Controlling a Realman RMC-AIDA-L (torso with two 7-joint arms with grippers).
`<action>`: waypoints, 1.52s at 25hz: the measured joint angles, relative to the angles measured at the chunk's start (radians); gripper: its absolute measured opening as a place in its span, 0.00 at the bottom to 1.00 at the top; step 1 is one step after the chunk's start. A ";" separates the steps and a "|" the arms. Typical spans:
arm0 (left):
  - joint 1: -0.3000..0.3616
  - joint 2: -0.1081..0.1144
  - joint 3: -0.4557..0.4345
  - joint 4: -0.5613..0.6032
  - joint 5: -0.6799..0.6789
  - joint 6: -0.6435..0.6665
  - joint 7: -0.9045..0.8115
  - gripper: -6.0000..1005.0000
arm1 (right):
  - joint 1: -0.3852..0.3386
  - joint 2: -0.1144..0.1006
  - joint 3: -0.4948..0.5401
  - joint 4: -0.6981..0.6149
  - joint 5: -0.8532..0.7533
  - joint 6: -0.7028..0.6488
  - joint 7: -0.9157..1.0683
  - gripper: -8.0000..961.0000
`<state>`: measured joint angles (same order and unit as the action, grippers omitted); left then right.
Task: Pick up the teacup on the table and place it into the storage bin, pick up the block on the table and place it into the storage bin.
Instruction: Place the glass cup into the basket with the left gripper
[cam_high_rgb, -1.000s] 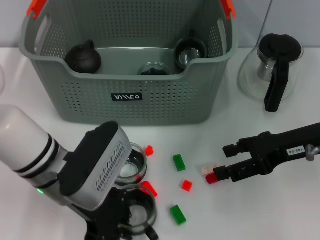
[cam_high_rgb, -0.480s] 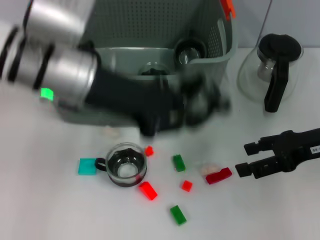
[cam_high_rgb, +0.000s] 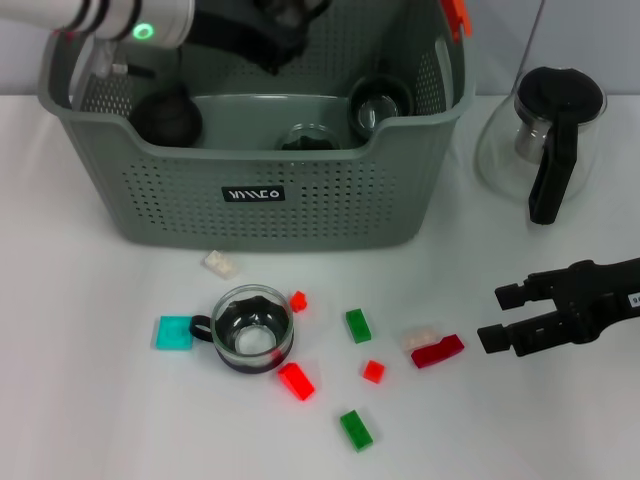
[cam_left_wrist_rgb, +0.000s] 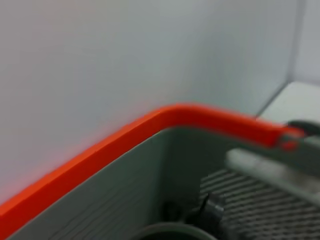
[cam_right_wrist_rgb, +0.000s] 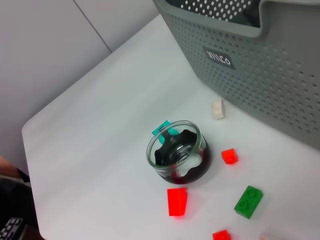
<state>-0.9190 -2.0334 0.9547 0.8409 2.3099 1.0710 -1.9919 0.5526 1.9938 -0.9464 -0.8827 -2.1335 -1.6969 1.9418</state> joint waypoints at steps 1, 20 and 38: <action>-0.021 0.004 0.000 -0.049 0.022 -0.044 -0.008 0.06 | 0.001 0.000 0.000 0.000 -0.002 0.000 0.000 0.98; -0.147 -0.108 0.037 -0.303 0.430 -0.506 -0.123 0.06 | 0.027 0.000 0.002 0.011 -0.032 0.013 0.019 0.98; -0.135 -0.140 0.106 -0.311 0.484 -0.556 -0.126 0.09 | 0.027 0.000 0.002 0.011 -0.046 0.018 0.014 0.98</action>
<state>-1.0538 -2.1731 1.0603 0.5295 2.7942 0.5148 -2.1176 0.5799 1.9942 -0.9449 -0.8713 -2.1799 -1.6794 1.9558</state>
